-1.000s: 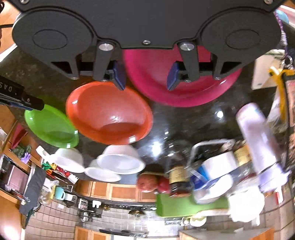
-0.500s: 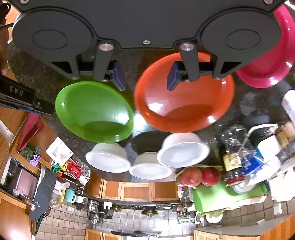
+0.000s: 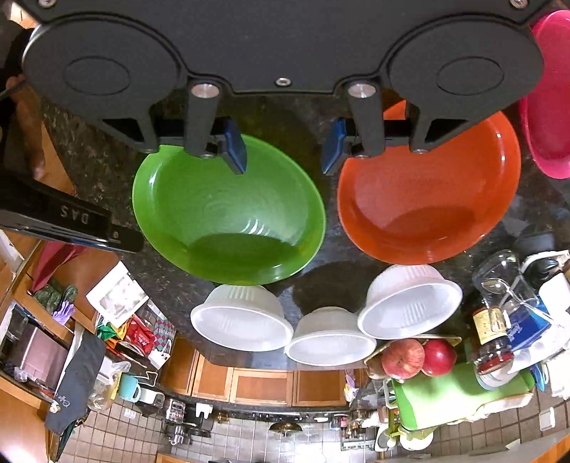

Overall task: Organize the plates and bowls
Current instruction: 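Close the left gripper on the green plate rim, then lift the green plate with the left gripper and carry it onto the magenta plate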

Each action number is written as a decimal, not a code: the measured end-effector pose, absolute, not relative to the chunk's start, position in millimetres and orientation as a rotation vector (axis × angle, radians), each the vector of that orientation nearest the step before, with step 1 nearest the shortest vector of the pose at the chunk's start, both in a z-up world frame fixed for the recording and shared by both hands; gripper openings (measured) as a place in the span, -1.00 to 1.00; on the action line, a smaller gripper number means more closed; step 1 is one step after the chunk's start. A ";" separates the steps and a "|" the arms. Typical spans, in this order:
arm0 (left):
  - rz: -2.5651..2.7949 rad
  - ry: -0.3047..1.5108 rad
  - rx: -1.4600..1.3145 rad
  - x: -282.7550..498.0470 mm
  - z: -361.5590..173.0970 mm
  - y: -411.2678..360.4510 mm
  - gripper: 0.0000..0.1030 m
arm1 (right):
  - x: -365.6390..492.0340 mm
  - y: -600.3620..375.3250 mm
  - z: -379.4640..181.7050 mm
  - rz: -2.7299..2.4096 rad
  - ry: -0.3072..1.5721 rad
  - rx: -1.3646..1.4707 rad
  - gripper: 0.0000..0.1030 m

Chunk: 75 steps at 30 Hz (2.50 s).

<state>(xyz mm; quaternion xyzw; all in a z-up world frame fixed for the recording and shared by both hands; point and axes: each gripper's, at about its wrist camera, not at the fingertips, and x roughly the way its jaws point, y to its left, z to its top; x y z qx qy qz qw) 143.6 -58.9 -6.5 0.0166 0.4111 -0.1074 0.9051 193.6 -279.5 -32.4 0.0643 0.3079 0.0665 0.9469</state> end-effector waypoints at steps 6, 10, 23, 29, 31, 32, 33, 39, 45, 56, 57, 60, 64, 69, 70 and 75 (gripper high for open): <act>-0.207 0.881 0.032 151.3 -11.4 -65.7 -0.05 | 207.2 -287.2 -34.7 0.177 0.639 0.125 -0.35; -0.205 0.881 0.041 156.7 -10.1 -71.0 -0.05 | 219.7 -288.1 -40.2 0.195 0.654 0.119 -0.35; -0.156 0.944 0.035 170.8 -20.4 -70.4 -0.05 | 247.5 -290.0 -53.5 0.245 0.701 0.084 -0.35; -0.145 0.948 0.033 175.4 -22.7 -71.8 -0.05 | 252.9 -288.1 -57.3 0.257 0.708 0.078 -0.36; -0.142 0.941 0.033 177.0 -22.0 -71.9 -0.05 | 254.0 -288.3 -58.3 0.258 0.712 0.076 -0.39; -0.143 0.938 0.033 177.6 -21.9 -72.3 -0.05 | 254.4 -288.7 -58.5 0.258 0.715 0.077 -0.42; -0.140 0.938 0.034 178.9 -22.3 -72.4 -0.05 | 254.5 -288.6 -59.0 0.260 0.719 0.079 -0.48; -0.105 0.936 0.048 181.0 -25.1 -72.5 -0.44 | 252.6 -290.1 -59.5 0.234 0.726 0.065 -0.73; -0.092 0.938 0.036 180.9 -23.7 -68.6 -0.71 | 247.5 -293.1 -59.3 0.217 0.735 0.080 -0.75; -0.128 0.939 0.049 170.0 -23.3 -69.9 -0.71 | 220.7 -297.2 -58.7 0.190 0.751 0.099 -0.75; -0.130 0.939 0.051 168.0 -23.2 -69.8 -0.71 | 217.8 -297.8 -58.2 0.190 0.752 0.103 -0.75; -0.138 0.936 0.061 162.1 -23.4 -69.4 -0.70 | 208.9 -298.9 -58.7 0.190 0.759 0.113 -0.75; -0.146 0.932 0.078 158.0 -25.9 -71.3 -0.68 | 201.8 -299.6 -62.6 0.189 0.755 0.114 -0.74; -0.140 0.926 0.074 157.8 -26.9 -73.9 -0.67 | 199.6 -298.1 -61.5 0.168 0.753 0.117 -0.74; -0.140 0.928 0.068 158.2 -26.6 -73.6 -0.67 | 199.0 -297.4 -60.7 0.161 0.753 0.112 -0.74; -0.151 0.908 0.064 152.6 -19.7 -71.4 -0.67 | 192.3 -295.2 -52.4 0.149 0.729 0.118 -0.74</act>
